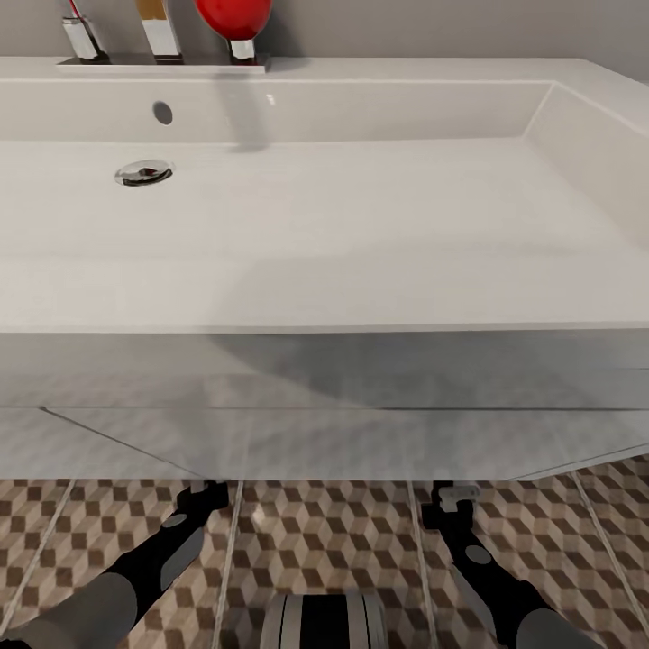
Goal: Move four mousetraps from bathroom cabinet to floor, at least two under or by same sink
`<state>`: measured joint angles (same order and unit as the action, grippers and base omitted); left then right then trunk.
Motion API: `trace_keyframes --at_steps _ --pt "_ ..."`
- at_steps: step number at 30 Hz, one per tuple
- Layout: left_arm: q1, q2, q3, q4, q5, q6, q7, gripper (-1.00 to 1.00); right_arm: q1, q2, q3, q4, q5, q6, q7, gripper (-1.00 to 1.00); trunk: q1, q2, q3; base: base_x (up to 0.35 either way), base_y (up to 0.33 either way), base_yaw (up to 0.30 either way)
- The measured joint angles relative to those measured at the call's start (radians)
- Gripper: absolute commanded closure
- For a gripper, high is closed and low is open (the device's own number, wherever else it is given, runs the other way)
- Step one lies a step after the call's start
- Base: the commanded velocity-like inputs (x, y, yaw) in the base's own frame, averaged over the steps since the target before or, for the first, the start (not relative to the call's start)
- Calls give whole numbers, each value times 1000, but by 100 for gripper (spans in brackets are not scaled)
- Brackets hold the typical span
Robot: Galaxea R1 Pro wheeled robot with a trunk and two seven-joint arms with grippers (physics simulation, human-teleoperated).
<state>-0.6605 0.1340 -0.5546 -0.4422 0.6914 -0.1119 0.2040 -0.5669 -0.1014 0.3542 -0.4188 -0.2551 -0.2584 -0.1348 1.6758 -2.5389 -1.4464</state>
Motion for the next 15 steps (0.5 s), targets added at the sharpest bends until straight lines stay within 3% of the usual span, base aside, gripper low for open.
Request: trace_keyframes --at_steps 6,15 --pt "0 1 -1 1 1 1 -52 100 0 0 0 0 -1 0 0 100 3 -1 -23 0 0 0" --pt "0 0 0 3 0 0 -78 100 0 1 0 0 -1 0 0 100 3 -1 -23 0 0 0"
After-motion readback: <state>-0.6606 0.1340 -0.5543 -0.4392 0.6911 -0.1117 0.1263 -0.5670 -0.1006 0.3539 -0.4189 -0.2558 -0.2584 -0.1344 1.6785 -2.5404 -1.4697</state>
